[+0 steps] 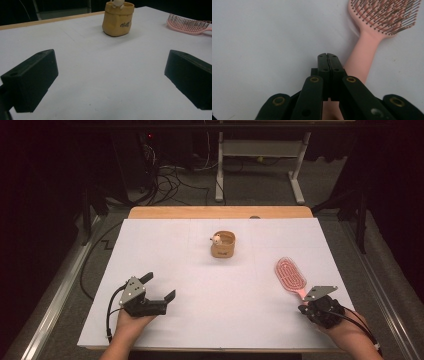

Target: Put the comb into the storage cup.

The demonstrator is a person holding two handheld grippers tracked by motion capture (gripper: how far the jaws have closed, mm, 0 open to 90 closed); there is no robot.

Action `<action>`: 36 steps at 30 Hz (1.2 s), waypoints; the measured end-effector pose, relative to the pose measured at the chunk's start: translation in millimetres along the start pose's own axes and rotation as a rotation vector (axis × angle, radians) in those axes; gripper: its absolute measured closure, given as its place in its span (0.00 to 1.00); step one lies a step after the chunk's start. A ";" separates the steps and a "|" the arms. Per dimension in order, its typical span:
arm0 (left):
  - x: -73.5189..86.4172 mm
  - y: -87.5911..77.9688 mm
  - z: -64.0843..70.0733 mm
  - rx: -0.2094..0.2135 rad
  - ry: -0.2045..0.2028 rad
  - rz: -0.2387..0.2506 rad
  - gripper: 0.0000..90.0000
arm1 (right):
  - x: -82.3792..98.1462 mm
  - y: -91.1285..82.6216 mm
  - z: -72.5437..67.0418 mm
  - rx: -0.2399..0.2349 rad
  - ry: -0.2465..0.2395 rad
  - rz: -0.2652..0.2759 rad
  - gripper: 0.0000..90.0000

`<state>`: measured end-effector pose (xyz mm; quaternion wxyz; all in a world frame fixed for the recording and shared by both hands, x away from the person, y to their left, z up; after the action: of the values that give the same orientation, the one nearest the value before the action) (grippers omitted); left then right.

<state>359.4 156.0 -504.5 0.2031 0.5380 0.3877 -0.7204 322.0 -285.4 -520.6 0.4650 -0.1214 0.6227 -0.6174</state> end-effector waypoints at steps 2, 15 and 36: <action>0.3 -0.2 -1.3 -0.005 -0.007 -0.002 0.00 | 2.4 -0.3 2.1 0.004 0.011 -0.002 1.00; 0.3 -0.8 -5.5 -0.022 -0.013 0.000 0.00 | -6.8 -5.1 0.0 -0.073 0.085 0.077 0.97; -19.3 -9.8 -15.1 -0.050 -0.012 -0.007 0.00 | -29.1 -6.7 13.4 -0.066 0.200 0.130 0.56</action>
<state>368.3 171.4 -485.0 0.2165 0.5273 0.4063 -0.7142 344.5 -274.5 -499.6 0.4354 -0.0341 0.6924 -0.5743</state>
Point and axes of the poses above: each handheld gripper's, and its own axes: y roughly forward along the jaws, x roughly out of its underside, z roughly to its right, the point moved 9 cm from there along y, roughly forward along the jaws, and after that the axes turned 3 degrees about -y, right-handed, at the moved point
